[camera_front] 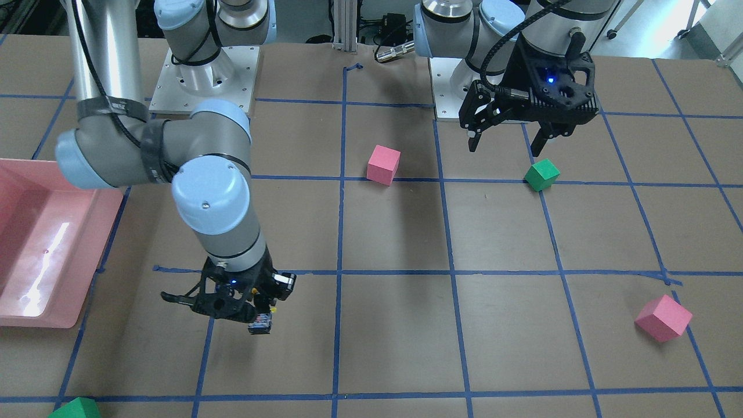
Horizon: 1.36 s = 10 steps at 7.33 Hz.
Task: Align button upright
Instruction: 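Carry the yellow button out of the bin and lower it onto the table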
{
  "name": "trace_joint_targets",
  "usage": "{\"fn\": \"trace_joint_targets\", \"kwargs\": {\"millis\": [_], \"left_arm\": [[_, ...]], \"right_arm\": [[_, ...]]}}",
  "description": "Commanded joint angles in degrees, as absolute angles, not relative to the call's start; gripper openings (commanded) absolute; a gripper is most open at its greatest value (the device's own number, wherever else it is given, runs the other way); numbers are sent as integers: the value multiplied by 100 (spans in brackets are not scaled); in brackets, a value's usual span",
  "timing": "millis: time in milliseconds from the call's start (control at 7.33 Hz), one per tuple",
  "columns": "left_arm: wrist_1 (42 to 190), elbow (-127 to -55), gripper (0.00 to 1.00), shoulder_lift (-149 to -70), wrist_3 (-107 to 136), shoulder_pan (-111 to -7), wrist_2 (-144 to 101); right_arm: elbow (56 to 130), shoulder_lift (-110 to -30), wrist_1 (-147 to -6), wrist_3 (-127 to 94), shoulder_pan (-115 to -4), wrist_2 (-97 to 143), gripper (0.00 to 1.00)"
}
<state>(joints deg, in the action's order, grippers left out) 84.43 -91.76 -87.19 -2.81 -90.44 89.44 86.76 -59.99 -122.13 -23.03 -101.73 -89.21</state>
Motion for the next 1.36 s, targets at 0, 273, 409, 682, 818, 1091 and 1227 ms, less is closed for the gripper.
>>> {"fn": "trace_joint_targets", "kwargs": {"millis": [0, 273, 409, 682, 818, 1091, 1227], "left_arm": [[8446, -9184, 100, -8719, -281, -9044, 8947], [8438, -9176, 100, -8719, -281, -9044, 8938], [8437, -9176, 100, -8719, -281, -9044, 8938], [8437, -9176, 100, -8728, -281, -9044, 8938], [8437, -9184, 100, -8719, -281, -9044, 8938], [8437, -9176, 100, -8719, -281, -9044, 8947], [8437, -9176, 100, -8719, -281, -9044, 8939]], "right_arm": [[8517, -5504, -12611, -2915, -10555, -8650, 0], [8263, -5170, -12691, -3173, -10774, -8455, 0], [8210, -5098, -12691, -3173, -10836, -8455, 0], [8253, -5063, -12718, -3164, -10916, -8455, 0], [8270, -5063, -12726, -3138, -10933, -8455, 0], [8471, -5089, -12788, -3077, -10951, -8543, 77], [8525, -5106, -12832, -2911, -10951, -8560, 89]]}}
